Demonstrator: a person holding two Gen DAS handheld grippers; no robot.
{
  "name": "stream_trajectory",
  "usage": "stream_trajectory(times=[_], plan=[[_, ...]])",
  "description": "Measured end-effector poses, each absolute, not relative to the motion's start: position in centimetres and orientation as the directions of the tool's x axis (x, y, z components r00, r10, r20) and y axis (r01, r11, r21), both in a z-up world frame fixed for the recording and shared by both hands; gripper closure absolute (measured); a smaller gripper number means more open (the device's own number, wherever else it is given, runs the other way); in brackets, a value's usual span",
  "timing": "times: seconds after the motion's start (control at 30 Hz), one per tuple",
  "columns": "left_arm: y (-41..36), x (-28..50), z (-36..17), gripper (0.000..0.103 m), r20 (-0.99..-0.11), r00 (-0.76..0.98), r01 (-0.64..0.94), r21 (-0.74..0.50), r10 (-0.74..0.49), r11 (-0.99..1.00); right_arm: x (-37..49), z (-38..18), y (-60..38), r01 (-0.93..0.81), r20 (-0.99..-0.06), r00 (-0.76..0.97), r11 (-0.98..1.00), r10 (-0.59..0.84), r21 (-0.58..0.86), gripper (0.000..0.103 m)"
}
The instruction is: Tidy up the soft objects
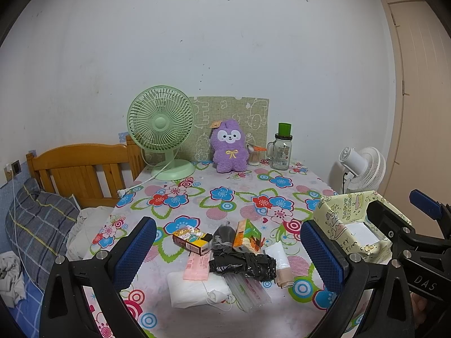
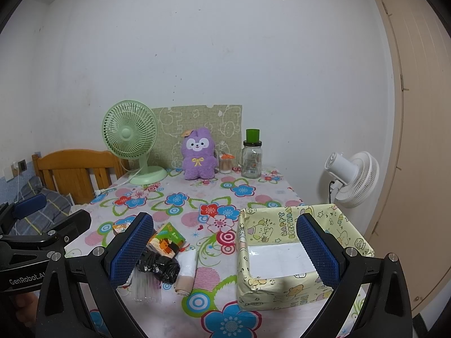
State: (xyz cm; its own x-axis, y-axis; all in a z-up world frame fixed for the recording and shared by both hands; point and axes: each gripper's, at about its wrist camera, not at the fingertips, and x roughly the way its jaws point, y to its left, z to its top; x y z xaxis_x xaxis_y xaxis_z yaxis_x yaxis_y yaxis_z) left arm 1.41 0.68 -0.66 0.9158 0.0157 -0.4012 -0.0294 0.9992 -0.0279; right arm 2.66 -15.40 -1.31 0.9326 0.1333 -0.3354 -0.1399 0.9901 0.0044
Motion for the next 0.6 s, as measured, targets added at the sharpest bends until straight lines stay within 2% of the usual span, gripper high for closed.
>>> stream_trajectory(times=[0.6], plan=[[0.59,1.41,-0.39,0.0,-0.4,0.917,-0.024,-0.029,0.01,0.999,2.5,-1.13,-15.44,-0.14,-0.337,0.932,0.99,0.134,0.005,0.0]])
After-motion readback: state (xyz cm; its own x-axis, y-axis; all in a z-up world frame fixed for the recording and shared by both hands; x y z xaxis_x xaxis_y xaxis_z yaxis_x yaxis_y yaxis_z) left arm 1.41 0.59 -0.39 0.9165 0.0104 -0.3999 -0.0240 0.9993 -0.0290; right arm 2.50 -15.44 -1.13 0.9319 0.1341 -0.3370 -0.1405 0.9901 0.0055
